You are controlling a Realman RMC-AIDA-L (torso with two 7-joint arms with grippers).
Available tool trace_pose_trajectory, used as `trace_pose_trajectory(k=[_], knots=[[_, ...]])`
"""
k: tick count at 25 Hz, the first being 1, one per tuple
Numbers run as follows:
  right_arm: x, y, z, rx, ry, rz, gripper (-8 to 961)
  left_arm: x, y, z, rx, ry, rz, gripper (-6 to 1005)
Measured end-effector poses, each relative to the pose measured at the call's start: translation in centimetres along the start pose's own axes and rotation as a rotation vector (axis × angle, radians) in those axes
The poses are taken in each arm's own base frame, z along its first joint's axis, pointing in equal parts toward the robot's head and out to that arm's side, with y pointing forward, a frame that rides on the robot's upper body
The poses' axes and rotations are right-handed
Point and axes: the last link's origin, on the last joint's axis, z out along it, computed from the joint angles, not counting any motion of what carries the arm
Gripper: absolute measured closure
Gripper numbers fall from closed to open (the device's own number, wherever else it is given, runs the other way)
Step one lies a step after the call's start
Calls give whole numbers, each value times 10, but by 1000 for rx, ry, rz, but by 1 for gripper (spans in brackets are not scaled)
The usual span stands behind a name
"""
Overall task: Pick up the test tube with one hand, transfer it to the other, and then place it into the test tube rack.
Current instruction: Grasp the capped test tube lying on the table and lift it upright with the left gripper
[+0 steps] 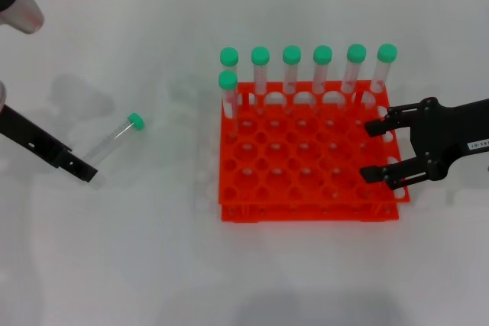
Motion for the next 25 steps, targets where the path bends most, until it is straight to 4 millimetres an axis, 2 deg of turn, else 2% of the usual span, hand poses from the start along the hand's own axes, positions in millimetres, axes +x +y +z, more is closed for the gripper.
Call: trace_pose_trajectory(k=[9, 25], knots=[[-1, 1, 3, -3, 0, -3, 161, 14, 2, 5, 0, 10, 23, 153], [-4, 1, 5, -10, -6, -10, 161, 12, 6, 12, -17, 1, 18, 155]])
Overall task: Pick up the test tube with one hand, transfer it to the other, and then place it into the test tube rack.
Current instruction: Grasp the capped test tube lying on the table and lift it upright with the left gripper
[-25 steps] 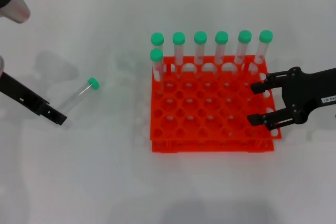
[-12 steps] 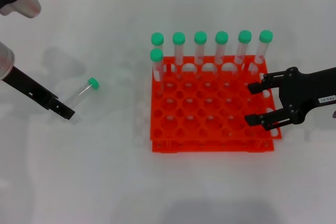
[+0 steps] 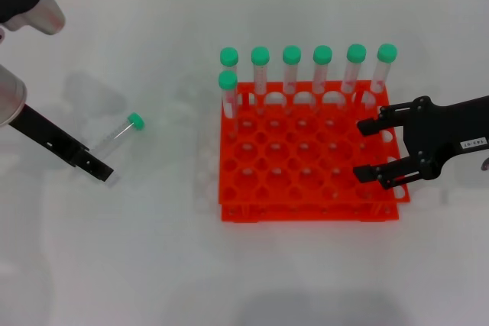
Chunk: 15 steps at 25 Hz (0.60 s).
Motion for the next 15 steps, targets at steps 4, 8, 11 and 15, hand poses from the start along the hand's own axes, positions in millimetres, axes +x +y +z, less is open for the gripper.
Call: trace_pose_trajectory(k=[4, 8, 11, 15], knots=[[0, 0, 0, 0, 0, -1, 161, 1, 1, 1, 0, 2, 1, 155], [-1, 0, 0, 0, 1, -3, 162, 1, 0, 1, 2, 4, -2, 156], [-1, -1, 0, 1, 1, -3, 162, -2, 0, 3, -2, -1, -7, 156], [-1, -2, 0, 8, 2, -3, 162, -5, -2, 5, -4, -15, -19, 276]])
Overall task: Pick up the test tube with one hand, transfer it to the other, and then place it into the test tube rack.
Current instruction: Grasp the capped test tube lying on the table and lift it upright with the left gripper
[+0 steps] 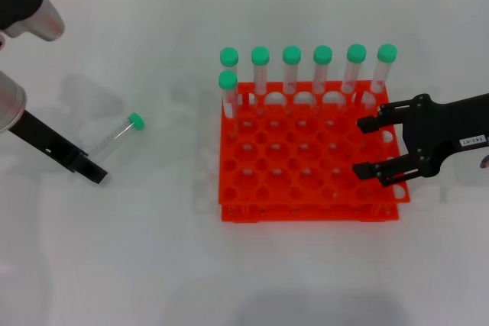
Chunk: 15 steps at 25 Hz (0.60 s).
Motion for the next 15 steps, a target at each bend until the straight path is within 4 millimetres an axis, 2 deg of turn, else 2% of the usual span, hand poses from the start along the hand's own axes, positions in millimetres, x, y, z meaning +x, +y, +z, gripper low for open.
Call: trace_pose_trajectory(k=[4, 9, 15], knots=[[0, -1, 0, 3, -1, 0, 162, -1, -1, 1, 6, -8, 0, 412], [-1, -1, 0, 3, -2, -3, 161, -2, -2, 0, 7, -7, -4, 656], [-2, -1, 0, 4, -3, -5, 161, -1, -4, -2, 5, 13, -16, 744]])
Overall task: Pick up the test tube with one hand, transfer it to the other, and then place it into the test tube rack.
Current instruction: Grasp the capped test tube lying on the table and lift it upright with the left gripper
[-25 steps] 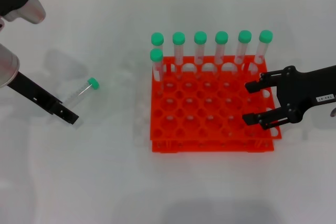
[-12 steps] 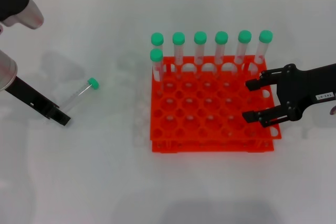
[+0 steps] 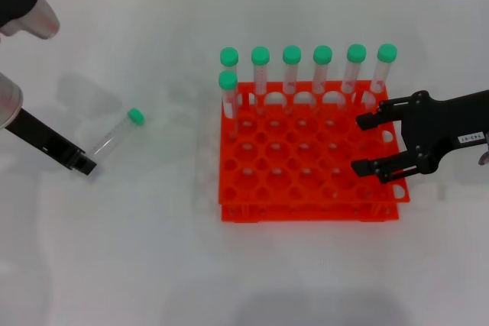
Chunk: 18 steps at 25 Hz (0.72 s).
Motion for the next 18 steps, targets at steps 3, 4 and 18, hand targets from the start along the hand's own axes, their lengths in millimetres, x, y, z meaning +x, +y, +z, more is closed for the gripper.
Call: trace_pose_trajectory(k=[3, 4, 18], knots=[[0, 0, 0, 0, -1, 0, 161, 3, -2, -6, -3, 39, -11, 789], [0, 0, 0, 0, -2, 0, 161, 5, -3, -8, -3, 50, -12, 803], [2, 0, -2, 5, -10, 16, 162, 37, 34, -72, 24, 352, 79, 810]])
